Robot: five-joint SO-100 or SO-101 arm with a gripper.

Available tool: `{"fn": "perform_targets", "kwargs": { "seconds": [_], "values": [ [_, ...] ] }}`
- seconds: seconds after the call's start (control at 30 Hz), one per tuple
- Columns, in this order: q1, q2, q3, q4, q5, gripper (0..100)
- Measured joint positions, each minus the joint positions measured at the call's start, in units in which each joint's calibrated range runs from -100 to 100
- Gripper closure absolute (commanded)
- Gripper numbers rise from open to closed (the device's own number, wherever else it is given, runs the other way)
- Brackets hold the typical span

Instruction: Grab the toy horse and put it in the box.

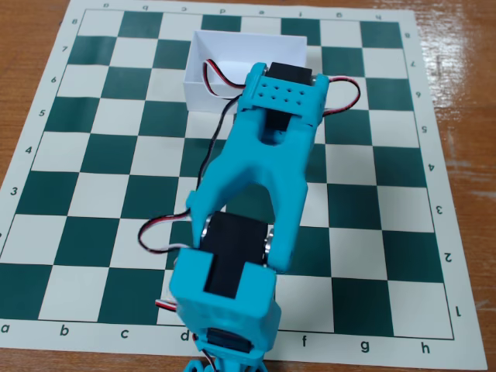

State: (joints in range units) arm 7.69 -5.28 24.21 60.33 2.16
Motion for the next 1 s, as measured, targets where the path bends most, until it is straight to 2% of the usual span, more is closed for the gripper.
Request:
{"fn": "perform_targets", "kwargs": {
  "seconds": [0.5,0.8,0.83,1.0],
  "values": [
    [0.0,13.5,-0.5,-5.0,-5.1,69],
    [-3.4,17.7,-3.6,-5.2,-5.5,69],
    [-3.7,17.9,-4.0,-5.2,-5.5,70],
    [-4.6,18.1,-4.3,-5.2,-5.6,100]
  ]
}}
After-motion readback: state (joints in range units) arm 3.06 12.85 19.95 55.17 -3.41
